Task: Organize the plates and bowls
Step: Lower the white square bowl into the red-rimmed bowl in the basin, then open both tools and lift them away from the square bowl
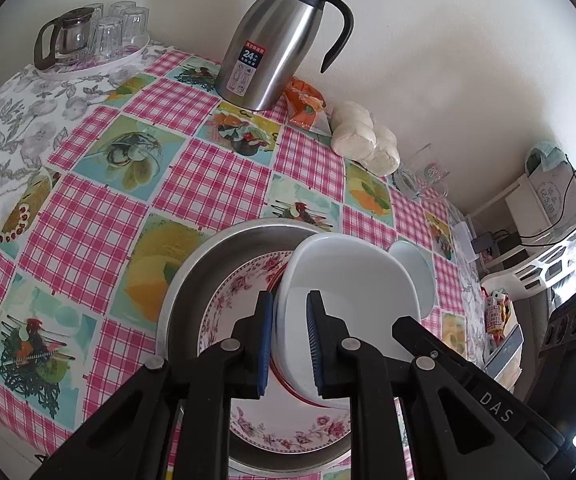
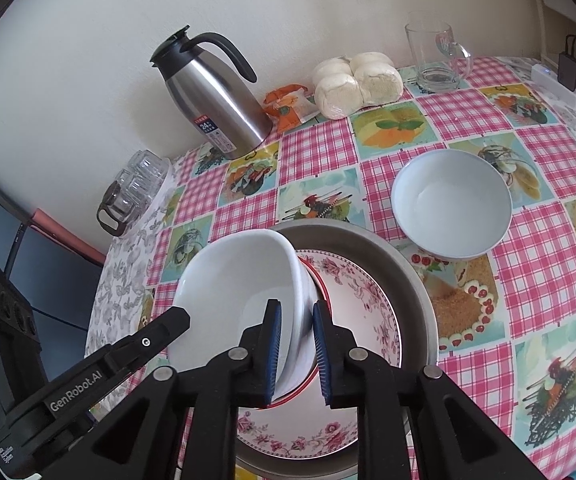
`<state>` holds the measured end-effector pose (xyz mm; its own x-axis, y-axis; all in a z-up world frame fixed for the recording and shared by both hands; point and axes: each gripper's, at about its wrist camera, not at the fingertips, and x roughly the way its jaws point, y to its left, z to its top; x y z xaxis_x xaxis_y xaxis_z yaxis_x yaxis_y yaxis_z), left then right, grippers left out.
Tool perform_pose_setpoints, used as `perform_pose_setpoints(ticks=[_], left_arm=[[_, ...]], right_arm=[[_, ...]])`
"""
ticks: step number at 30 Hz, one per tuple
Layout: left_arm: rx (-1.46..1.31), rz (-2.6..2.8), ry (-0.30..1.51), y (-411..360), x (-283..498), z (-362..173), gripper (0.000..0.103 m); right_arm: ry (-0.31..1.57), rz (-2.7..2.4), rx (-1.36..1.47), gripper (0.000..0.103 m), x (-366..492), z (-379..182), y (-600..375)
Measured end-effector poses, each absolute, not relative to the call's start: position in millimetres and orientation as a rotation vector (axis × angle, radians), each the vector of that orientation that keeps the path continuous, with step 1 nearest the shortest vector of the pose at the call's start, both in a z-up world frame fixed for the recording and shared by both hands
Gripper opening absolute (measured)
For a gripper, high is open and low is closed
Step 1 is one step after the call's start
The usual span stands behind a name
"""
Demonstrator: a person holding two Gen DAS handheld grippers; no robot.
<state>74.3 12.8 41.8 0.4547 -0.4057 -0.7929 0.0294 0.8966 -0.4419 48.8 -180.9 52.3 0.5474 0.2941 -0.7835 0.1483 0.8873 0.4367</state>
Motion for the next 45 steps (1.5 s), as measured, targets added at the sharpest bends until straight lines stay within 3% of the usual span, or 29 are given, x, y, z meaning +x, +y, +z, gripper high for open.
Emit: perform_pose_setpoints(ticks=[11,13,14,15,19,21,24,27,32,35,38,45], left_arm=[[-0.31,-0.137,1.0,22.6,70.5,58.8,0.019],[-0.286,-0.097,1.006,23.5,71.2,58.4,0.034],[-0.282,-0.079,1.01,24.5,71.4,57.6,0.047],[-0.284,-0.072,1.014,26.3,71.5,56.5,0.052],[-0.279,-0.044,1.036,28.4,72.5,52.7,0.058],[-0.262,-0.025,1.047,28.0,72.5,50.2,0.07],[-0.241,0.0,1.054,27.4,73.3,47.1,0.081],[-0.217,0.027,1.054,28.5,74.0,44.9,0.083],[-0.214,0.044,1.034,32.3,73.9,46.1,0.084],[-0.211,0.06,1.027,33.4,74.1,45.9,0.092],[-0.214,0.081,1.005,33.6,73.0,46.6,0.095],[-0.181,0.101,0.968,28.8,71.6,49.9,0.096]], right_arm=[[0.961,0.059,0.42,0.019,44.5,64.6,-181.8],[0.955,0.035,0.4,0.029,44.1,65.7,-182.9],[0.955,0.022,0.389,0.045,44.1,65.8,-183.4],[0.954,0.011,0.38,0.058,44.0,65.9,-183.4],[0.958,-0.001,0.354,0.063,45.2,64.8,-184.0],[0.959,-0.003,0.349,0.07,45.6,63.6,-184.5],[0.958,-0.01,0.339,0.076,45.7,63.0,-185.0],[0.95,-0.021,0.331,0.085,44.5,62.9,-187.0],[0.947,-0.036,0.326,0.09,44.0,61.3,-190.8],[0.947,-0.035,0.326,0.093,44.3,60.8,-191.8],[0.946,-0.043,0.316,0.103,44.2,60.8,-192.4],[0.94,-0.04,0.314,0.103,42.4,59.9,-196.6]])
